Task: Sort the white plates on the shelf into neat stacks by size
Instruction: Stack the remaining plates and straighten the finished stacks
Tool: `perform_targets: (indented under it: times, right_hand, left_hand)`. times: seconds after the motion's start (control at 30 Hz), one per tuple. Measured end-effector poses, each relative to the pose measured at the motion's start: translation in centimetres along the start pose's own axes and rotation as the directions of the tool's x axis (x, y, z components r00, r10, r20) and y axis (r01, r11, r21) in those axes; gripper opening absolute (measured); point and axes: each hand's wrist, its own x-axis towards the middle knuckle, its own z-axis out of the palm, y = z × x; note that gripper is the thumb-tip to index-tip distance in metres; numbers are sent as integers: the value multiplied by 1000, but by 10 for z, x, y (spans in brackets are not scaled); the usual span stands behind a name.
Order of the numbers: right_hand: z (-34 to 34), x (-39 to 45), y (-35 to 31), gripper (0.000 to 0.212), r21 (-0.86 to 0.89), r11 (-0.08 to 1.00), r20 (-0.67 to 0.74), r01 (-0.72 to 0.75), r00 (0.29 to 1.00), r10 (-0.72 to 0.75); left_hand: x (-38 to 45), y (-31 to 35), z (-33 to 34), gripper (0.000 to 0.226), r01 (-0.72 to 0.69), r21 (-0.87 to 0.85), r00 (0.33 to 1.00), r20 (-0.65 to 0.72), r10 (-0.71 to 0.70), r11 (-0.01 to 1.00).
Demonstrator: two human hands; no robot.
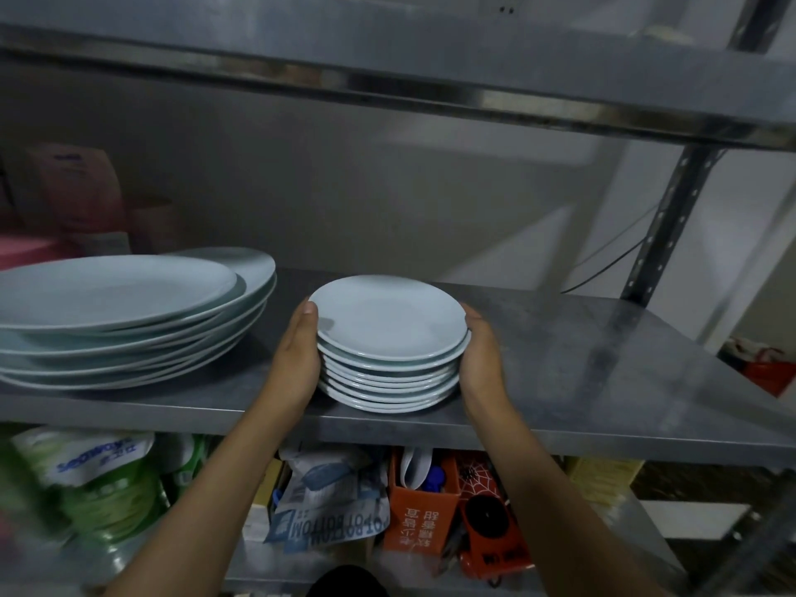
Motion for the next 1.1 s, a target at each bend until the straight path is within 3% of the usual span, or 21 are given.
perform_targets:
  times: [0.17,0.27,0.57,0.73,0.93,1.1]
  right_hand:
    - [0,-9,-5,37,-34,999,-40,32,999,-33]
    - [-4,-12,-7,39,-8,998,-79,55,995,-55]
    - [-7,-16,-9,40,28,1000,-62,10,998,-8]
    - [-5,-18,-11,36,-46,999,-25,19,999,-20]
    - [-5,-19,-10,29,-44,998,-21,38,999,-39]
    - [-6,-22,-14,31,-9,1000,-24,26,999,-26]
  left_hand:
    - [2,-1,-2,65,69,-86,996,-42,-73,994]
    - [1,3,-2,50,60,-130,996,-65,-69,990]
    - [-2,5,0,41,12,-5,1000,-24,-13,1000]
    - [0,8,-1,46,96,-54,995,17,-95,994]
    - [-5,10,1,47,19,8,998,-63,-18,1000]
    - [-4,8,-1,51,41,2,998,-57,-41,999]
